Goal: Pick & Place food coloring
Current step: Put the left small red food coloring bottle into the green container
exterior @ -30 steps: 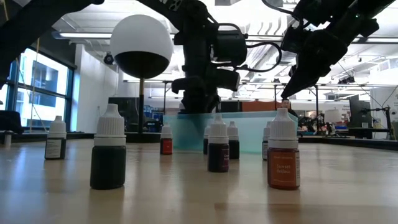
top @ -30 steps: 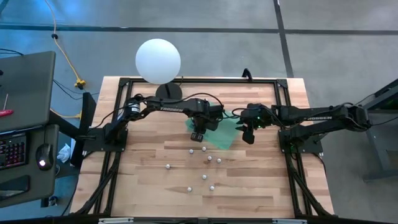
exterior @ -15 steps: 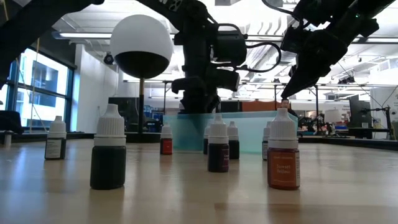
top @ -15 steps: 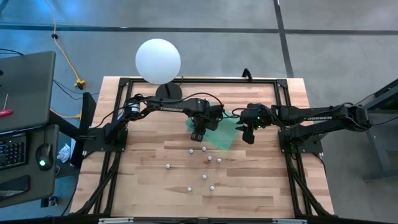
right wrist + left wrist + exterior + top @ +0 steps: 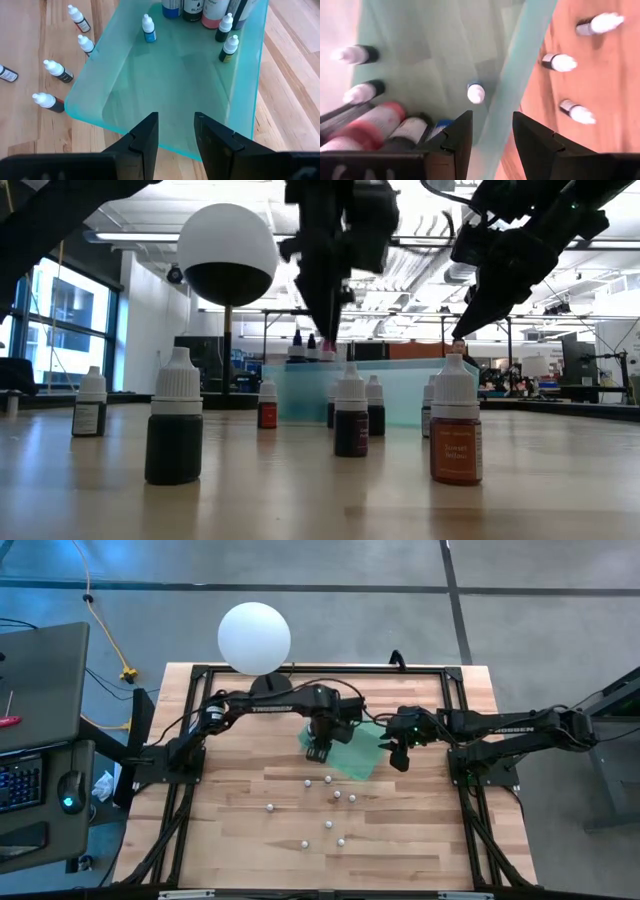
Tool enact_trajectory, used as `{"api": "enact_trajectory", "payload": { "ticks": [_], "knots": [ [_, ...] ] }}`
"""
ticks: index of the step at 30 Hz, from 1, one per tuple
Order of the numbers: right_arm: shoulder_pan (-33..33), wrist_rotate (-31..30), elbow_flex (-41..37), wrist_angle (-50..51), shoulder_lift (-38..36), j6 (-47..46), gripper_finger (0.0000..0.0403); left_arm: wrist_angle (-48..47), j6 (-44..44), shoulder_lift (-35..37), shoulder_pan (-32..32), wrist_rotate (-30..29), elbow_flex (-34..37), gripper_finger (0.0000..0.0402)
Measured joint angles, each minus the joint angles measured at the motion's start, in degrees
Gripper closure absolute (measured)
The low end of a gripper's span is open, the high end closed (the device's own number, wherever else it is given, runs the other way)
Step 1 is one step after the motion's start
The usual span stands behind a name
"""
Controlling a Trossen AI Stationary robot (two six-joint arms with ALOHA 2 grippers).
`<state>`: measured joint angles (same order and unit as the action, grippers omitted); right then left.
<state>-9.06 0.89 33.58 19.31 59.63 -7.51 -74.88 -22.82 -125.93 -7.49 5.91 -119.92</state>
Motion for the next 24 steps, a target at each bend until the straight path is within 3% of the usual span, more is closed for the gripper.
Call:
{"api": "enact_trajectory", "payload": {
  "ticks": [5,9,12,20,24],
  "knots": [
    [0.0,0.0,0.0,0.1,0.0,0.0,0.0284,-8.8,8.2,0.0,0.1,3.6,-7.9,0.0264],
    [0.0,0.0,0.0,0.7,0.0,0.0,0.0284,-15.5,10.4,0.1,0.1,14.2,-10.5,0.0264],
    [0.0,0.0,0.0,1.6,0.0,0.0,0.0284,-14.9,12.9,1.0,0.2,19.3,-9.7,0.0264],
    [0.0,0.0,0.0,4.1,0.0,0.3,0.0284,-15.1,18.7,3.1,2.0,15.8,-9.6,0.0264],
    [0.0,0.0,0.0,5.4,0.0,-1.4,0.0284,-15.1,20.1,6.6,5.4,14.6,-5.2,0.0264]
  ]
}}
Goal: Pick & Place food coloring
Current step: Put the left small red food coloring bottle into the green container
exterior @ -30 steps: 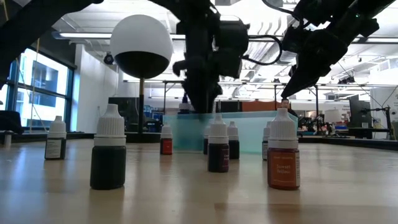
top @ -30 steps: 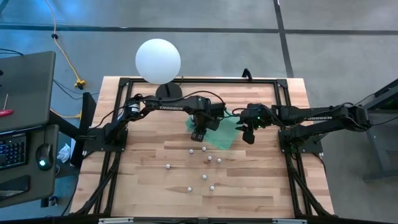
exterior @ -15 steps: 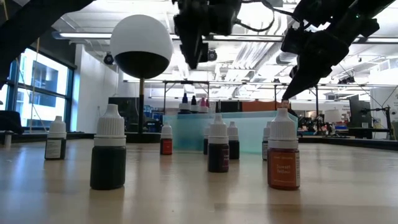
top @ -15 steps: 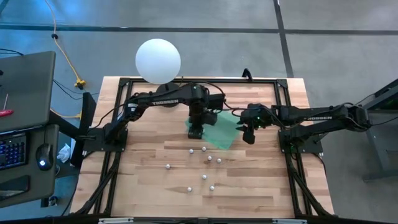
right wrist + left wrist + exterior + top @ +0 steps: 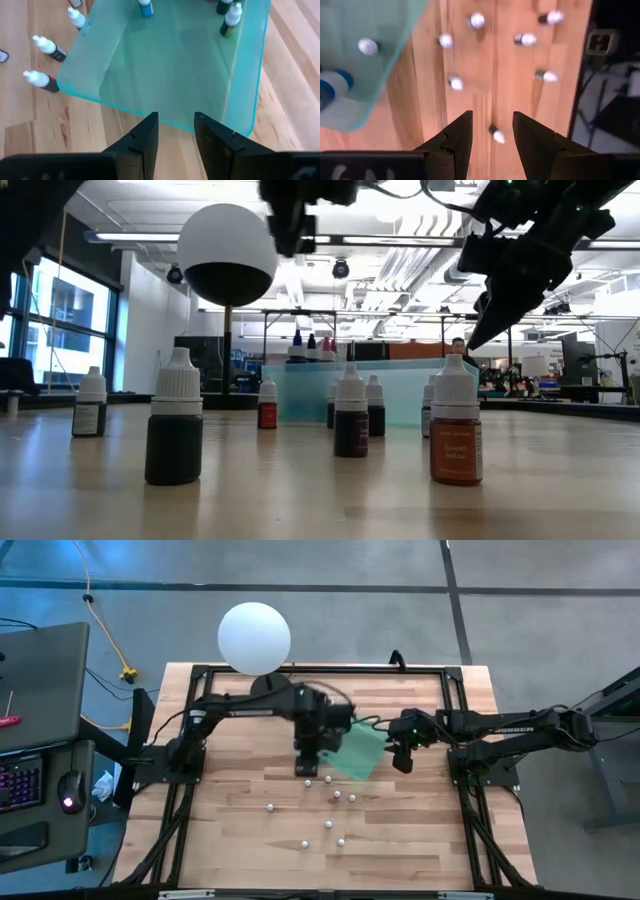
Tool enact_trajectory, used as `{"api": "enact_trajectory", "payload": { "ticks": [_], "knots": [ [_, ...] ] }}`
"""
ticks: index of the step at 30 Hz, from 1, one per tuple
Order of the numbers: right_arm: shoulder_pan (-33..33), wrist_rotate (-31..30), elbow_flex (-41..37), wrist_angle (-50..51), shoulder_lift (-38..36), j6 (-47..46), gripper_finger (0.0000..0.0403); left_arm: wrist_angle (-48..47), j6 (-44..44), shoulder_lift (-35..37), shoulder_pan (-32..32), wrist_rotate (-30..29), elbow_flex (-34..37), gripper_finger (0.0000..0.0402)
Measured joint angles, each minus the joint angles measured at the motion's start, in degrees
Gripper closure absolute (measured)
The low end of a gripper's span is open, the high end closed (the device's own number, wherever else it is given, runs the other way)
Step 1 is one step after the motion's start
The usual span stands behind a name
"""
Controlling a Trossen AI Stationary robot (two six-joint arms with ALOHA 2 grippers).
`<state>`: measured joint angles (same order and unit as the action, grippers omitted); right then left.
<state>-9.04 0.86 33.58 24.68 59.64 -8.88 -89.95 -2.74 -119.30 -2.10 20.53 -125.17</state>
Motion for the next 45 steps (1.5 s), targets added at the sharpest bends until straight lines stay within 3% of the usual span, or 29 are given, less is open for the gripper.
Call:
{"api": "enact_trajectory", "payload": {
  "ticks": [3,6,10,19,28,37,45],
  "knots": [
    [0.5,-0.4,0.0,1.2,0.0,-1.2,0.0284,-0.1,2.5,3.5,3.7,-7.0,7.0,0.0264],
    [1.8,-1.8,0.0,1.3,0.0,-2.4,0.0284,1.7,8.7,7.6,7.8,-17.8,15.9,0.0264],
    [3.5,-2.0,0.0,1.0,0.0,-2.7,0.0284,14.6,14.7,11.8,12.2,-25.3,28.2,0.0264],
    [4.6,-2.1,0.0,-1.4,0.0,-2.7,0.0284,38.4,16.5,11.6,15.6,-25.6,43.0,0.0264],
    [4.6,-2.2,0.0,-3.1,0.0,-2.7,0.0284,41.5,14.3,11.7,14.6,-28.8,44.6,0.0264],
    [4.6,-2.2,0.0,-3.1,0.0,-2.7,0.0284,51.6,13.1,10.7,12.9,-22.4,48.9,0.0264],
    [4.6,-2.1,0.0,-3.1,0.0,-2.4,0.0284,50.3,13.3,10.5,12.5,-22.3,50.4,0.0264]
  ]
}}
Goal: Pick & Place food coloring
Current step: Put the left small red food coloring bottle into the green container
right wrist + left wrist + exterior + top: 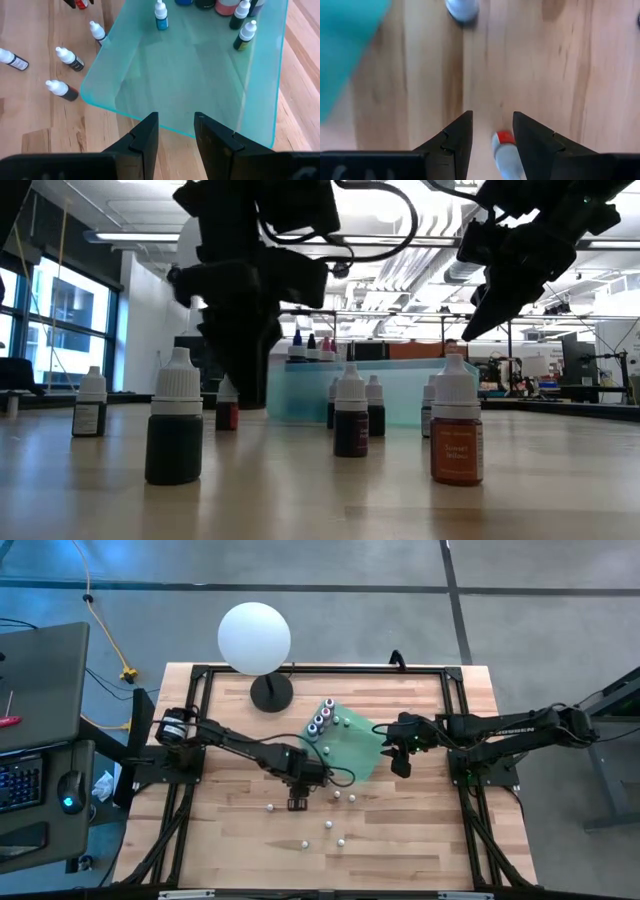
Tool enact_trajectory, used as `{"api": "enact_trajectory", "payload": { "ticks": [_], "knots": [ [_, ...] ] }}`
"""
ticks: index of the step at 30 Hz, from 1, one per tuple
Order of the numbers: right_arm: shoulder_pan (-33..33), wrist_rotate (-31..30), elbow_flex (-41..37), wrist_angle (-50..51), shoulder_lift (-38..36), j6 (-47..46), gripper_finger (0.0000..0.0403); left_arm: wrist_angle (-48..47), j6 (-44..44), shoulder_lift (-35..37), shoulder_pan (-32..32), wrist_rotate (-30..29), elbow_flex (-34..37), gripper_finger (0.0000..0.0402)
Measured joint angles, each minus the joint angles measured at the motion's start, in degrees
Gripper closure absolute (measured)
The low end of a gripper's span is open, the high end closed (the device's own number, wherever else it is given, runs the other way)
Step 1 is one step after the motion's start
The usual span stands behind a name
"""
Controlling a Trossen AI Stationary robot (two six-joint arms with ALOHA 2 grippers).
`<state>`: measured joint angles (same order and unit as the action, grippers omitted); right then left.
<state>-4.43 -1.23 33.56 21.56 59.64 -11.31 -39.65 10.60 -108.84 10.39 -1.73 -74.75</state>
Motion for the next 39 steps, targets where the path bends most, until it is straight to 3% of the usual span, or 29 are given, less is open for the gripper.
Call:
{"api": "enact_trajectory", "payload": {
  "ticks": [7,25,39],
  "knots": [
    [0.0,0.0,0.0,0.0,0.0,0.0,0.0284,-4.0,0.2,0.0,0.0,3.4,0.0,0.0264],
    [0.0,0.0,0.0,0.0,0.0,-0.1,0.0284,-3.6,0.4,0.0,0.1,7.8,2.1,0.0264],
    [0.0,0.0,0.0,0.0,0.0,-0.2,0.0284,-0.2,0.2,0.0,0.1,5.2,3.0,0.0264]
  ]
}}
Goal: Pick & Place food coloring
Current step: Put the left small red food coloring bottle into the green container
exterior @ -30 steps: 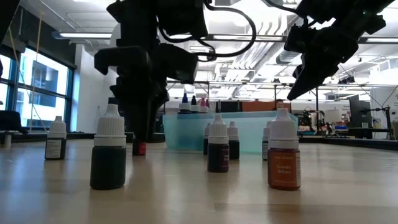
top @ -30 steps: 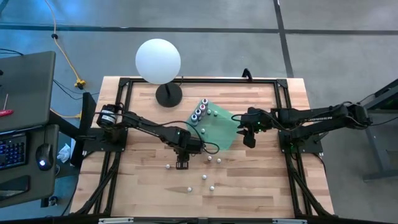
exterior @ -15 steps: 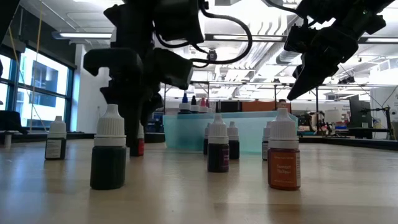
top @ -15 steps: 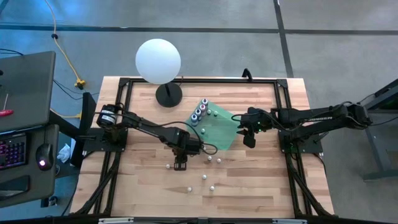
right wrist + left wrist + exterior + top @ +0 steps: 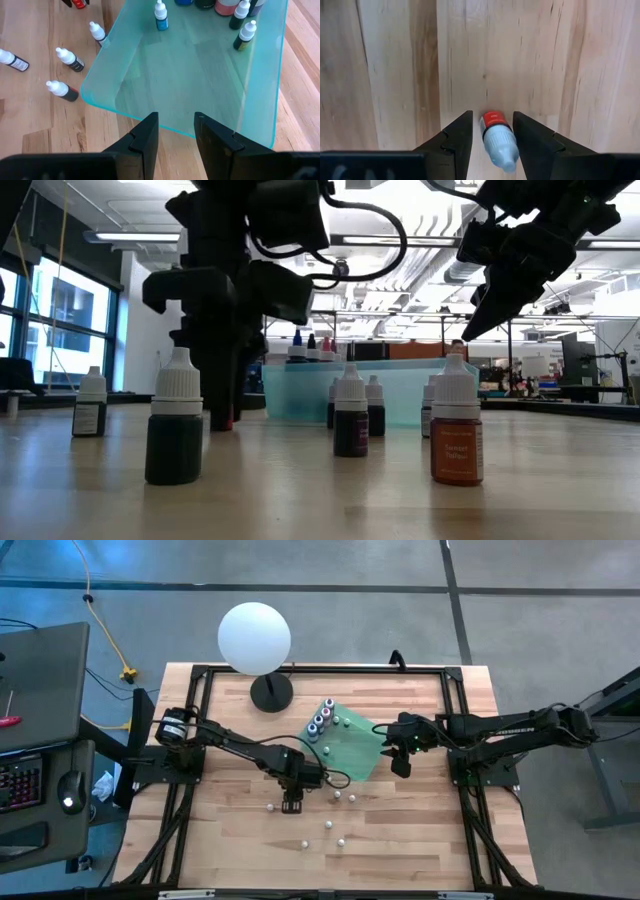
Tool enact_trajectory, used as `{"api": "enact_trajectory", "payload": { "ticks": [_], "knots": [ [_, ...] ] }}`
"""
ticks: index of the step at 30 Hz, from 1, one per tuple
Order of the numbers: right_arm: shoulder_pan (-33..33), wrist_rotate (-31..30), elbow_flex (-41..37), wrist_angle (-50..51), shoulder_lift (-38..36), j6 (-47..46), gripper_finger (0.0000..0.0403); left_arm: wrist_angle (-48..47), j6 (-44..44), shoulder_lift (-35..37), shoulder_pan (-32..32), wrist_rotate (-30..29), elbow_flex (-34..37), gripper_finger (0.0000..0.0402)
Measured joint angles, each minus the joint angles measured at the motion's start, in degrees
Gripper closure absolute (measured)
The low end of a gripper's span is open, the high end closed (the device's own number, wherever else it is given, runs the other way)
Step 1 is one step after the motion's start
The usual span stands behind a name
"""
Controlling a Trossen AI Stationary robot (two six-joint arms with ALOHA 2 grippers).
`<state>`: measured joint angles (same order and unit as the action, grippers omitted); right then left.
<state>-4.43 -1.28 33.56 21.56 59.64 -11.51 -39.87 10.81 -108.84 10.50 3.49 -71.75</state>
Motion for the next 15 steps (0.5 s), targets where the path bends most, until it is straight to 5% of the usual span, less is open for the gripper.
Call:
{"api": "enact_trajectory", "payload": {
  "ticks": [15],
  "knots": [
    [0.0,0.0,0.0,0.0,0.0,0.0,0.0284,-1.0,-1.0,0.0,0.0,-0.8,-0.7,0.0336]
  ]
}}
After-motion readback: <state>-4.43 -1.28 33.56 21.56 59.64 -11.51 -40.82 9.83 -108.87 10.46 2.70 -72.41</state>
